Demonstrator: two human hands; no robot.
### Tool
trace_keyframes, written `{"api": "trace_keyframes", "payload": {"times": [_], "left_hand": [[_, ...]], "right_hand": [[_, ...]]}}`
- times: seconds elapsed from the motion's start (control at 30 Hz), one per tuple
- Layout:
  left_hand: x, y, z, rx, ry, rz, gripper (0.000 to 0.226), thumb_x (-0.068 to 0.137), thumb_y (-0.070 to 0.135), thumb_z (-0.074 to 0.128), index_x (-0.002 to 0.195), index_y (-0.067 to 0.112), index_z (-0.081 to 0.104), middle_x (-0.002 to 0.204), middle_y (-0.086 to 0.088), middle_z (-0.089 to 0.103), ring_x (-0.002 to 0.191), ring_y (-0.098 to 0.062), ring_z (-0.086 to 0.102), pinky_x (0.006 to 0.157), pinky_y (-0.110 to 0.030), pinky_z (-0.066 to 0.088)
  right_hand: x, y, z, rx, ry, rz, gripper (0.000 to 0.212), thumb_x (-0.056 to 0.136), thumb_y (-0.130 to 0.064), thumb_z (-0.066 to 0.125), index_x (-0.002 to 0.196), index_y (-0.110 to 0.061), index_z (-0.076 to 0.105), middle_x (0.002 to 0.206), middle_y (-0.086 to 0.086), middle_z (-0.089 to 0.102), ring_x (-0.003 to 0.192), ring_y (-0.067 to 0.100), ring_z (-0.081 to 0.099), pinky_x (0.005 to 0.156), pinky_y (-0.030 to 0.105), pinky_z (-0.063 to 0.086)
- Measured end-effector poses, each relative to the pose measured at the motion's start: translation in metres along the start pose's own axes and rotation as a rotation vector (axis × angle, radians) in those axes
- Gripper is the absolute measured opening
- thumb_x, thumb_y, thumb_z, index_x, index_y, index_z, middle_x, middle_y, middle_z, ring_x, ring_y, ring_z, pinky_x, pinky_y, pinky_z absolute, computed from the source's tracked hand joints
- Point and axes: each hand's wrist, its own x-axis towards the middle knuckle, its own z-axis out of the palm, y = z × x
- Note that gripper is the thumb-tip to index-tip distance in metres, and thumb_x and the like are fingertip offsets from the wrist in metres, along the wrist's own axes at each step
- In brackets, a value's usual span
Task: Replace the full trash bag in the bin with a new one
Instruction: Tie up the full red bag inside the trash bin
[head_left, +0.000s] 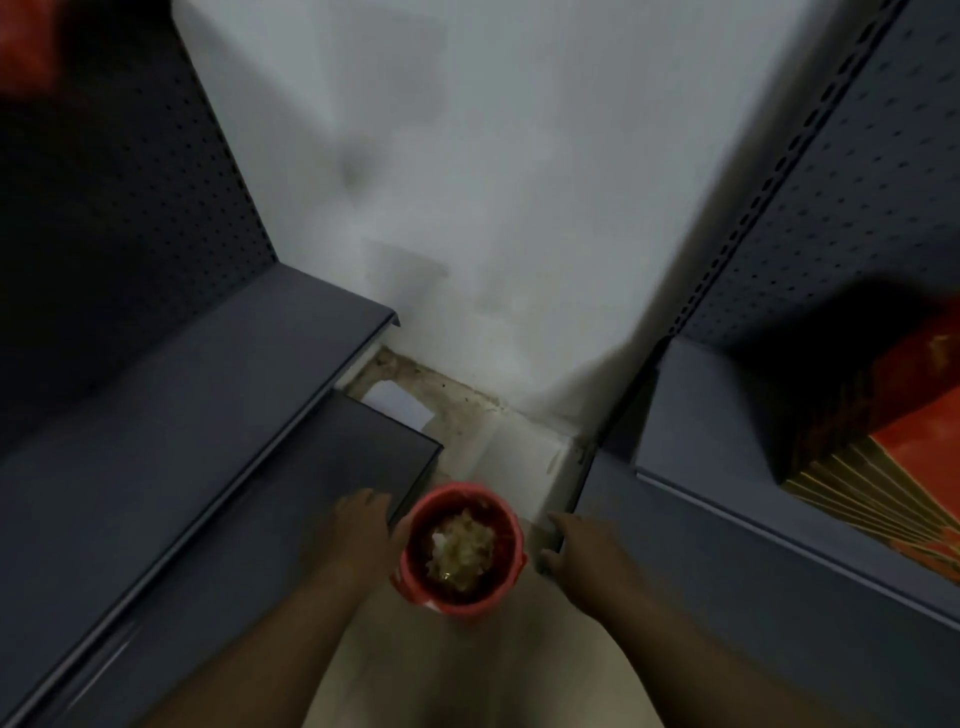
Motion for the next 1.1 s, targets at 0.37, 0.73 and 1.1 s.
{"api": "trace_keyframes", "payload": {"times": [0.37, 0.73, 1.1], "left_hand": [[0.113, -0.047, 0.153, -0.093, -0.033, -0.074, 0.045, 0.095, 0.048, 0.034, 0.123, 0.018, 0.052, 0.131, -0.004, 0.053, 0.115, -0.024, 0.052, 0.09, -0.033, 0.042], [0.24, -0.11, 0.314, -0.241, 0.032, -0.138, 0.041, 0.1, 0.03, 0.034, 0.126, 0.003, 0.052, 0.134, -0.019, 0.051, 0.122, -0.033, 0.049, 0.101, -0.034, 0.036], [0.276, -0.134, 0.38, -1.036, -0.297, -0.38, 0.056, 0.087, 0.065, 0.039, 0.098, 0.019, 0.068, 0.095, -0.012, 0.072, 0.09, -0.028, 0.065, 0.074, -0.035, 0.053]], "right_hand": [[0.141, 0.071, 0.14, 0.286, -0.02, 0.174, 0.024, 0.099, -0.01, 0.036, 0.101, -0.015, 0.059, 0.114, 0.008, 0.059, 0.089, 0.018, 0.052, 0.067, 0.02, 0.043], [0.298, 0.144, 0.288, 0.737, 0.103, 0.361, 0.021, 0.092, -0.013, 0.052, 0.106, -0.008, 0.068, 0.093, 0.008, 0.065, 0.08, 0.022, 0.058, 0.068, 0.031, 0.048], [0.347, 0.187, 0.319, 1.007, 0.0, 0.449, 0.016, 0.088, -0.003, 0.053, 0.089, 0.0, 0.068, 0.073, 0.011, 0.061, 0.068, 0.024, 0.054, 0.064, 0.032, 0.047]]}}
